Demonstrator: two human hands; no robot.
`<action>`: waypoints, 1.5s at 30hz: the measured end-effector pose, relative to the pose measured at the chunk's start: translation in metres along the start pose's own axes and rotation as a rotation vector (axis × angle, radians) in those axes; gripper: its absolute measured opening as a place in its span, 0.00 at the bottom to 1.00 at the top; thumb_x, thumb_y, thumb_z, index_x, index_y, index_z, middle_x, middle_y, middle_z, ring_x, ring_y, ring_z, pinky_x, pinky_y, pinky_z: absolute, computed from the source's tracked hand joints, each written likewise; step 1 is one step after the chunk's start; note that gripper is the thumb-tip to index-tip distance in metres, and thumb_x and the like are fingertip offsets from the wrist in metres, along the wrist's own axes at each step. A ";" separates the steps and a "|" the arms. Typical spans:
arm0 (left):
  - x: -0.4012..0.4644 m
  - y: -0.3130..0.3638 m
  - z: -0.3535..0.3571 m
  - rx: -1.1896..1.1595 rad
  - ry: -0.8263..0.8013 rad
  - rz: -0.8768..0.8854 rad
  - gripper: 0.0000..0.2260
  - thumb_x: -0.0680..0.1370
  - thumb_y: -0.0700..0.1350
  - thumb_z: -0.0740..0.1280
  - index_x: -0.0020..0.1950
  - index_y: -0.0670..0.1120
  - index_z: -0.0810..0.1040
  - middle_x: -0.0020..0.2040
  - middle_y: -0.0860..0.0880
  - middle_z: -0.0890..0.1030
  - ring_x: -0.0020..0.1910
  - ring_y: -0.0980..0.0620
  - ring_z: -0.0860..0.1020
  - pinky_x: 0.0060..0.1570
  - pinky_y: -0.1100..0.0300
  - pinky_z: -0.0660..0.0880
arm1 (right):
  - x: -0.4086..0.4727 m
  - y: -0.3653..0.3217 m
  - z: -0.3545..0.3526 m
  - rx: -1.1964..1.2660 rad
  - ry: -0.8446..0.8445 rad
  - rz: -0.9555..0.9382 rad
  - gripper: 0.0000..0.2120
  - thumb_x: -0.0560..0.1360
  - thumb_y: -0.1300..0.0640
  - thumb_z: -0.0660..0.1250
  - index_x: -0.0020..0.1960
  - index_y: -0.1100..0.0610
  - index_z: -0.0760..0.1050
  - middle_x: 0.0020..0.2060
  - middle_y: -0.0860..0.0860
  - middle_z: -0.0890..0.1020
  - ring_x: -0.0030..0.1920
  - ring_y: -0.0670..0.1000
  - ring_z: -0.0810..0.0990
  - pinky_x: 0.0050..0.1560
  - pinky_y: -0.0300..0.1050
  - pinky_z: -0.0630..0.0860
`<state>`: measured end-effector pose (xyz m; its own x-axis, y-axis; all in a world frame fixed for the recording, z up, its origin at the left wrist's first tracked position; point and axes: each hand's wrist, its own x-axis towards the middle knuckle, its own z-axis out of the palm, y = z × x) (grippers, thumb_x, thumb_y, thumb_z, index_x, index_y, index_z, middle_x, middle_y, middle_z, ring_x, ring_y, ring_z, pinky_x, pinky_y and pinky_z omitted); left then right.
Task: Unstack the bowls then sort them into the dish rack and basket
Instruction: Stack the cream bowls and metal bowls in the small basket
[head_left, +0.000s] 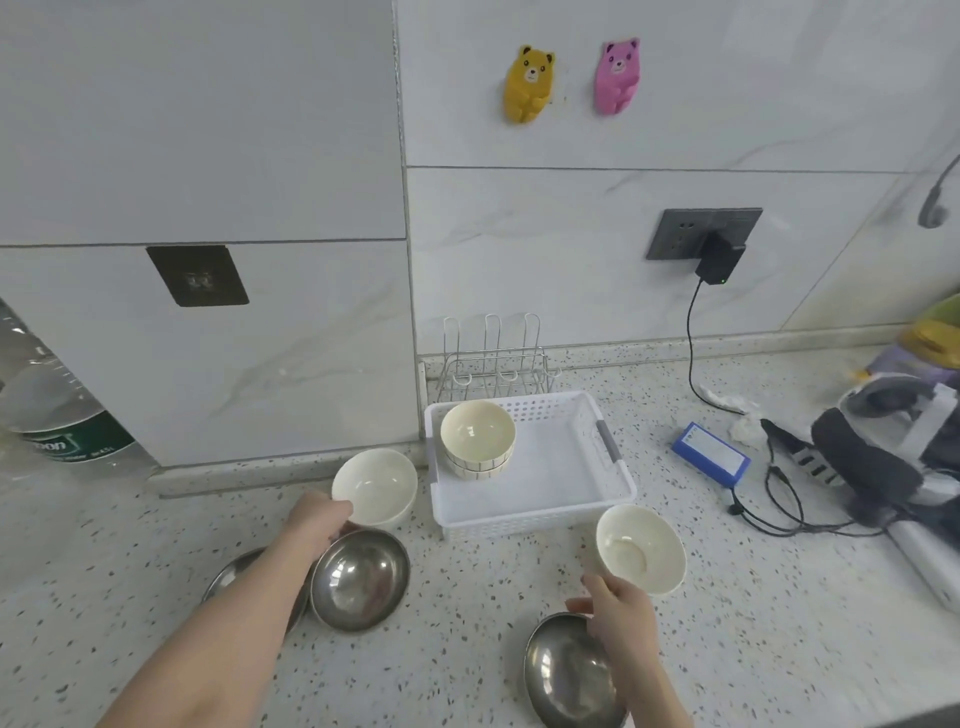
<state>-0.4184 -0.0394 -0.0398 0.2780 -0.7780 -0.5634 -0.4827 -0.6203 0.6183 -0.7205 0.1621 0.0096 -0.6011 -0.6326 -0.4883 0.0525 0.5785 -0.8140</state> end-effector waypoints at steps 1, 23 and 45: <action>0.001 0.000 0.001 -0.016 0.003 0.000 0.03 0.73 0.33 0.64 0.40 0.36 0.77 0.26 0.43 0.76 0.20 0.49 0.70 0.20 0.66 0.63 | -0.001 0.002 -0.003 0.007 0.012 0.005 0.05 0.77 0.58 0.65 0.46 0.56 0.78 0.29 0.50 0.85 0.31 0.52 0.75 0.37 0.45 0.73; -0.092 0.023 -0.021 -0.327 -0.009 0.087 0.03 0.77 0.35 0.64 0.48 0.40 0.77 0.33 0.39 0.84 0.15 0.58 0.63 0.14 0.69 0.57 | 0.038 0.021 -0.035 0.267 0.097 0.229 0.15 0.79 0.56 0.60 0.59 0.66 0.71 0.45 0.64 0.83 0.29 0.51 0.69 0.27 0.41 0.62; -0.150 0.062 0.054 -0.566 -0.117 0.093 0.04 0.79 0.36 0.63 0.48 0.37 0.77 0.36 0.36 0.84 0.16 0.58 0.59 0.15 0.69 0.55 | 0.076 -0.029 -0.078 0.442 0.263 -0.076 0.14 0.71 0.53 0.61 0.53 0.57 0.76 0.30 0.50 0.85 0.39 0.50 0.72 0.42 0.49 0.71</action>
<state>-0.5346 0.0441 0.0540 0.1466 -0.8356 -0.5294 0.0267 -0.5317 0.8465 -0.8302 0.1377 0.0203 -0.7933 -0.4805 -0.3738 0.2992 0.2271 -0.9268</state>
